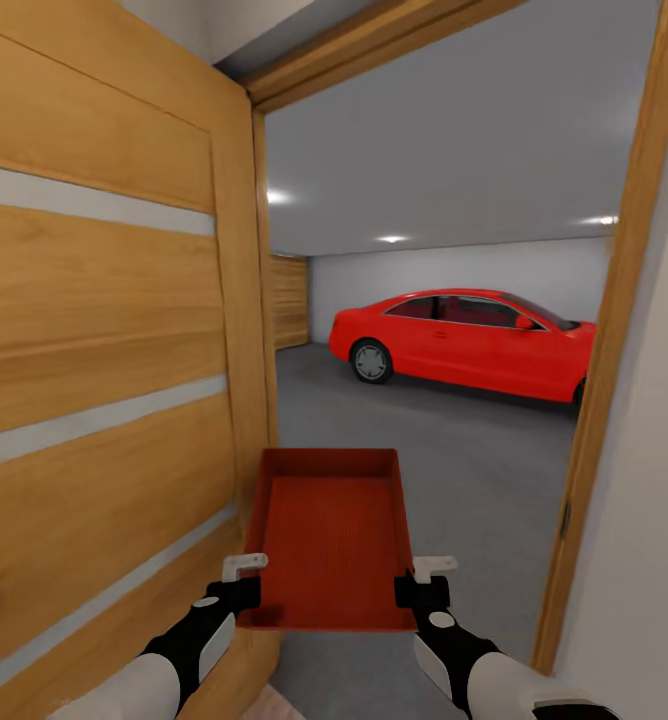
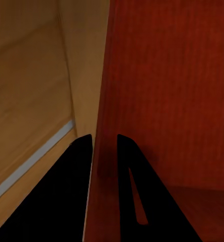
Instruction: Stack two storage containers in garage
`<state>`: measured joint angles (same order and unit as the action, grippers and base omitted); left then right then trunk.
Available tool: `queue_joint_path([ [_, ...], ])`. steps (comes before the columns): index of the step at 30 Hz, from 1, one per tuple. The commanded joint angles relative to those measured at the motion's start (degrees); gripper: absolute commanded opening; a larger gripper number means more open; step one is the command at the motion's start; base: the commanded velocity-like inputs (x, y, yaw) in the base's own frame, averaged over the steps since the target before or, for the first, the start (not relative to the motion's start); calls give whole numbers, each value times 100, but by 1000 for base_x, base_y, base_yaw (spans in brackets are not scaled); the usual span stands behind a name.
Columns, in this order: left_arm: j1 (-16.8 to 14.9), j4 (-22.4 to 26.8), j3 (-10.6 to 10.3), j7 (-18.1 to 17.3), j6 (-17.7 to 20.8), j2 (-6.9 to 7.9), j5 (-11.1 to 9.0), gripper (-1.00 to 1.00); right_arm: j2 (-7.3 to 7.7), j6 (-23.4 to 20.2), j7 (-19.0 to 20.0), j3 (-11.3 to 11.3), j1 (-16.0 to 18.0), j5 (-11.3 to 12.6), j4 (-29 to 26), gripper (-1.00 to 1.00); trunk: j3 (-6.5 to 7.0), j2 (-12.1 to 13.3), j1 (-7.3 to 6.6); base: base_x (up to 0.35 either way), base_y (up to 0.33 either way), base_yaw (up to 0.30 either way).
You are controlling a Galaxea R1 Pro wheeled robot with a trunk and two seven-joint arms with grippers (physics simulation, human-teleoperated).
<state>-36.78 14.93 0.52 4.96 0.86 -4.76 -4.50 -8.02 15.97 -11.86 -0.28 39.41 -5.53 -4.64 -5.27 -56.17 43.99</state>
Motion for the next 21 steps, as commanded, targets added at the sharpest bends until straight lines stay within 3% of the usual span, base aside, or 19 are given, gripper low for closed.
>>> queue_joint_path([
  [1, -4, 26, -16, 40, -149, 98, -25, -100, 16, 2, -27, -113, 5, -13, 24, -100, -9, -7, 4, 285, 243, -243],
  [21, -4, 19, -24, 40, -150, 95, -16, -100, 20, 2, -27, -135, 5, -9, 24, -100, -9, -7, 4, 285, 243, -278],
])
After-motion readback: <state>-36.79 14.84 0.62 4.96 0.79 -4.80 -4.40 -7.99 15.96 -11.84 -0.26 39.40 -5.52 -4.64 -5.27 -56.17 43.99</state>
